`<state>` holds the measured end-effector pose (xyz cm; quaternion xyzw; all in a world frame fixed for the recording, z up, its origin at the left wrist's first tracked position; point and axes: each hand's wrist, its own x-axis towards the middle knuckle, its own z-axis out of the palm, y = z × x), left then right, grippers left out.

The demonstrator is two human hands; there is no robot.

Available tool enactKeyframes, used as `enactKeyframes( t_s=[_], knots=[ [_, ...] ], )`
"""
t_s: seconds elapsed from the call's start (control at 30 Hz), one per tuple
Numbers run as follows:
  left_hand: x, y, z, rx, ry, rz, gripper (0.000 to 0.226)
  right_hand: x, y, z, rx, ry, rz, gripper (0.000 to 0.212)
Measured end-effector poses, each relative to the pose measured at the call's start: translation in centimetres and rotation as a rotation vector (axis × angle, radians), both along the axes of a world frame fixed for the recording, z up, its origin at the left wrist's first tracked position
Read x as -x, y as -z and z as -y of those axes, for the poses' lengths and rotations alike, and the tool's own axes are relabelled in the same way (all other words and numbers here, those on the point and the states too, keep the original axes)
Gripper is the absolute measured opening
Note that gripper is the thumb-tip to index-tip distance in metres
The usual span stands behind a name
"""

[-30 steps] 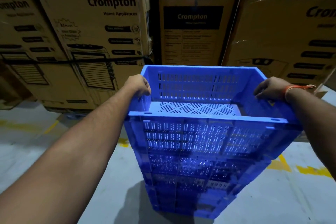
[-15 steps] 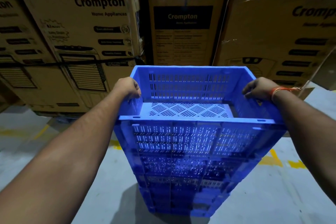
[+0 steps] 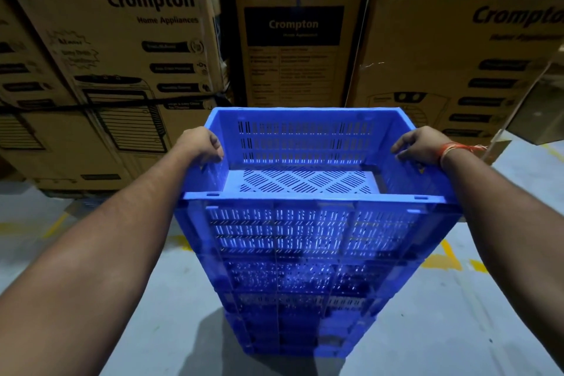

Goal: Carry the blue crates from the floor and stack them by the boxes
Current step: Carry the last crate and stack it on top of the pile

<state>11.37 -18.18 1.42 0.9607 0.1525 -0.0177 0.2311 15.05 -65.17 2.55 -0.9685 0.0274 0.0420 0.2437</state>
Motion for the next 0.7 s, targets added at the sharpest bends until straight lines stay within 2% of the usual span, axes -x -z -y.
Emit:
enactKeyframes(
  t_s=[0.7],
  knots=[
    [0.8, -0.1, 0.6, -0.067, 0.017, 0.033, 0.003, 0.2, 0.0, 0.0, -0.001, 0.056, -0.039, 0.013]
  ],
)
